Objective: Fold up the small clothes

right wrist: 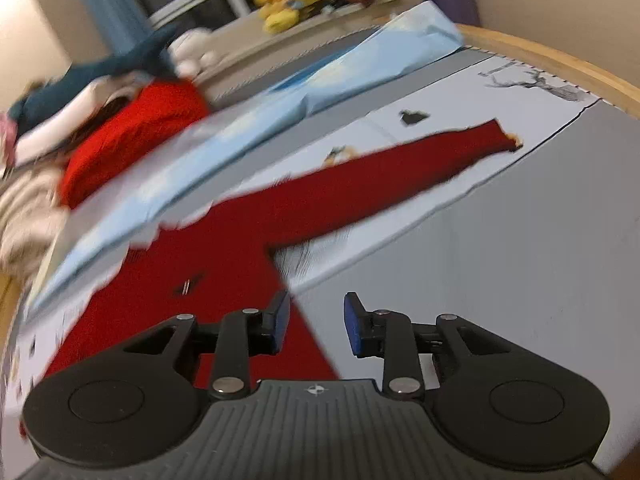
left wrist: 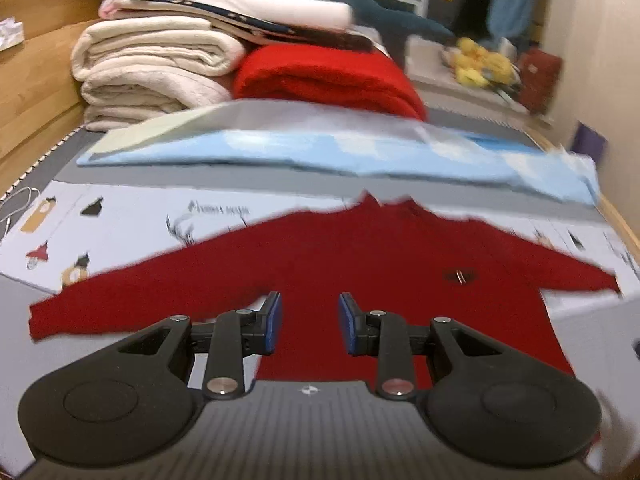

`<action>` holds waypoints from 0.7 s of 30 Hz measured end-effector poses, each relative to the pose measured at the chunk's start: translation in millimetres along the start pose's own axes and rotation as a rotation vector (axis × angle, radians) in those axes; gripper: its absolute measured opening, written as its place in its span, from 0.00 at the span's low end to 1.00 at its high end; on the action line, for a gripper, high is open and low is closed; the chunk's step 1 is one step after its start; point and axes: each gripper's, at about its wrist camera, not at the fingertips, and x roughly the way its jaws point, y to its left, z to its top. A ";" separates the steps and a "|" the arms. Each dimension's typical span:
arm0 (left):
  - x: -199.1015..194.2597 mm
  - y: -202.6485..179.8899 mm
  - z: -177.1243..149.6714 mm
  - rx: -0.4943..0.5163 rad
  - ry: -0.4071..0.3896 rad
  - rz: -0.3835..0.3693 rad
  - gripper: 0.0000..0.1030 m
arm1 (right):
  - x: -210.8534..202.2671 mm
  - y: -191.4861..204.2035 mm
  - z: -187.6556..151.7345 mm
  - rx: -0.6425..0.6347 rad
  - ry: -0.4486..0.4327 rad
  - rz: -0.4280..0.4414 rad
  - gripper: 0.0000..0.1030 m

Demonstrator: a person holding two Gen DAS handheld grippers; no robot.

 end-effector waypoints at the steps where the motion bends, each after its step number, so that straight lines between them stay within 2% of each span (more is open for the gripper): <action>1: -6.8 -1.2 -16.5 0.012 0.019 0.002 0.33 | -1.0 -1.6 -7.5 0.007 0.020 0.003 0.35; 4: -14.8 1.0 -56.5 0.002 0.070 0.008 0.33 | 0.9 -6.8 -35.9 0.001 0.050 -0.019 0.35; 6: -12.4 5.8 -80.8 -0.035 0.098 0.014 0.33 | 10.1 -7.3 -51.0 -0.041 0.131 -0.071 0.35; 8: -3.0 9.5 -103.2 -0.044 0.129 0.051 0.33 | 10.9 -7.0 -54.6 -0.045 0.126 -0.070 0.35; 10: 13.4 13.6 -123.1 -0.047 0.213 0.071 0.33 | 16.7 -5.3 -57.8 -0.068 0.141 -0.087 0.36; 14: 34.1 25.1 -145.7 -0.066 0.311 0.094 0.33 | 38.5 -7.5 -67.3 -0.065 0.250 -0.118 0.39; 21: 56.6 57.8 -165.2 -0.194 0.434 0.096 0.34 | 64.7 -8.6 -76.2 -0.086 0.348 -0.182 0.39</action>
